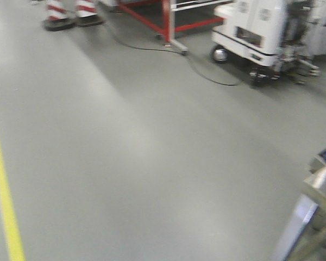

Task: Move and align brake pads A on conveyor
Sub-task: 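Drive the base away from the table holding both brake pads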

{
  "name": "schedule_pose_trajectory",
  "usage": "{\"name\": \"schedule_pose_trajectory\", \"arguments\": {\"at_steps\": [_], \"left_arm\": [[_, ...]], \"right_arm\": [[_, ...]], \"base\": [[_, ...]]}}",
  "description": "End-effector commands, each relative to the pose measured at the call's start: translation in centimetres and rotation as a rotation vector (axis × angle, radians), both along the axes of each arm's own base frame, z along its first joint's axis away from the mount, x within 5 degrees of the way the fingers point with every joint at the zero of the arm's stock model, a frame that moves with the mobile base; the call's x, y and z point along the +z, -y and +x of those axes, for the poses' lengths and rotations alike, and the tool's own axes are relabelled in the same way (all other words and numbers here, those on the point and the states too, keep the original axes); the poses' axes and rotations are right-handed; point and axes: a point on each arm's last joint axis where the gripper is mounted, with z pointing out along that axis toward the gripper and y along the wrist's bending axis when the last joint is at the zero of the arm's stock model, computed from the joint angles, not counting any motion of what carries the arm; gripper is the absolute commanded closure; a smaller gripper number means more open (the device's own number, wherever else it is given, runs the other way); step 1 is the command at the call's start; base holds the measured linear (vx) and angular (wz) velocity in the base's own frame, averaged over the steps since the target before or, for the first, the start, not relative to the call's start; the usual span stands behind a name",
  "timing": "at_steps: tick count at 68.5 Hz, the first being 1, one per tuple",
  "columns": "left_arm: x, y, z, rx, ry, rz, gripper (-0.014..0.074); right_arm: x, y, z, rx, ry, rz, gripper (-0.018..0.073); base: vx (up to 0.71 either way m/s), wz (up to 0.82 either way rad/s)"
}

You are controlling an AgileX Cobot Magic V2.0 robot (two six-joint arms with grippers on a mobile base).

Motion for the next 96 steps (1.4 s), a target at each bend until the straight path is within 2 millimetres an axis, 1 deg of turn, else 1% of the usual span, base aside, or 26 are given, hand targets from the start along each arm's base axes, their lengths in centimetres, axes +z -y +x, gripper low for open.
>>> {"name": "schedule_pose_trajectory", "arguments": {"at_steps": [1,29,43,70,96], "left_arm": [[1.81,0.13,0.22,-0.006,0.121,-0.033,0.0602],[1.81,0.13,0.22,-0.006,0.121,-0.033,0.0602],[1.83,0.13,0.2,-0.006,0.122,-0.034,0.0602],[1.84,0.12,0.18,-0.006,0.123,-0.034,0.0602],[1.84,0.12,0.18,-0.006,0.123,-0.034,0.0602]], "right_arm": [[1.94,0.07,0.05,-0.007,0.128,0.004,0.0571],[1.94,0.07,0.05,-0.007,0.128,0.004,0.0571],[1.94,0.07,0.05,-0.007,0.128,0.004,0.0571],[1.94,0.07,0.05,-0.007,0.128,0.004,0.0571],[1.94,0.07,0.05,-0.007,0.128,0.004,0.0571]], "base": [[-0.15,0.87],[-0.07,0.91],[-0.01,0.63],[0.09,0.27],[0.25,0.06]]}}
